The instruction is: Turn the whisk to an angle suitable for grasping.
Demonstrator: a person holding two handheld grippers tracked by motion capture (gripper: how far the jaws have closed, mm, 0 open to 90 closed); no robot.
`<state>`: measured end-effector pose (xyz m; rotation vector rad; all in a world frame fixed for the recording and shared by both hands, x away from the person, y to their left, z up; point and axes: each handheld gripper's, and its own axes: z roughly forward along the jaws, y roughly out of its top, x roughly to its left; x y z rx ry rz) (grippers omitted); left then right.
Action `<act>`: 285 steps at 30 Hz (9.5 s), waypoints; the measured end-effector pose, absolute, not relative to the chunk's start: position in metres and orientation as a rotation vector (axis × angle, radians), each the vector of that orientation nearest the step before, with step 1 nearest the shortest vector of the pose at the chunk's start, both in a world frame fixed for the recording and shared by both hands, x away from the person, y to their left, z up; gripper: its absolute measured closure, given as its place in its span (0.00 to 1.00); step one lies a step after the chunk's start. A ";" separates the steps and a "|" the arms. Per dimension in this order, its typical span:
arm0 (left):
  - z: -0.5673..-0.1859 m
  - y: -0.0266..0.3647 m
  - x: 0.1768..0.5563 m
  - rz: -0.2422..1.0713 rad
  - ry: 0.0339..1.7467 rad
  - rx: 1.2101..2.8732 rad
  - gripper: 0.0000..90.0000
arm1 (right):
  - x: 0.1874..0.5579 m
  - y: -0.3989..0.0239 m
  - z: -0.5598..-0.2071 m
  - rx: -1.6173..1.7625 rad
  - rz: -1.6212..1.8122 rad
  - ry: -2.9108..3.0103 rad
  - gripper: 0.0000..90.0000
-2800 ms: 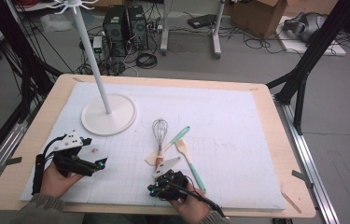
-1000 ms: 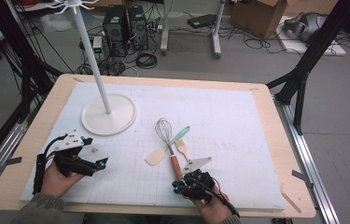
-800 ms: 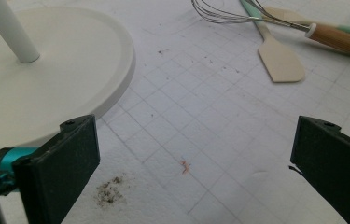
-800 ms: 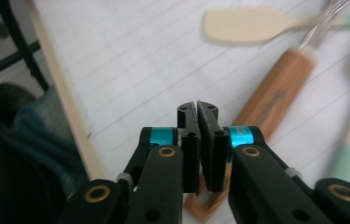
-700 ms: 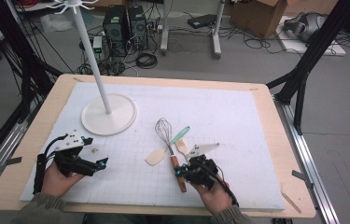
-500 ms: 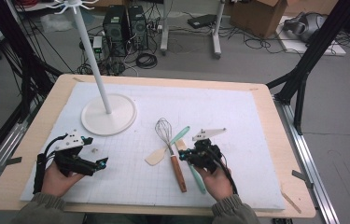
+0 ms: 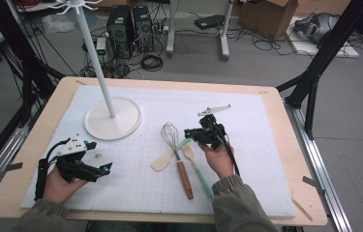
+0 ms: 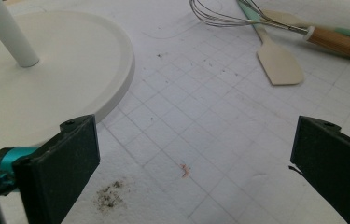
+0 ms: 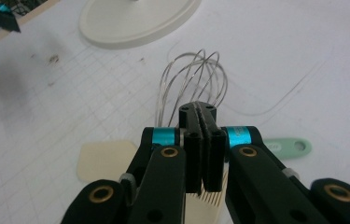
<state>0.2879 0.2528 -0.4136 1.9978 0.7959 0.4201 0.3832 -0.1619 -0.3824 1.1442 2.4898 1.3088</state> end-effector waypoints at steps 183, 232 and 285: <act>-0.412 0.256 0.284 0.425 0.775 1.999 0.02 | 0.396 -0.060 -0.395 0.829 1.355 2.804 0.83; -0.413 0.258 0.285 0.419 0.774 1.996 0.02 | 0.292 -0.158 -0.377 0.786 1.432 2.695 0.99; -0.412 0.253 0.287 0.429 0.759 2.003 0.02 | 0.237 -0.151 -0.437 0.698 1.085 2.789 0.99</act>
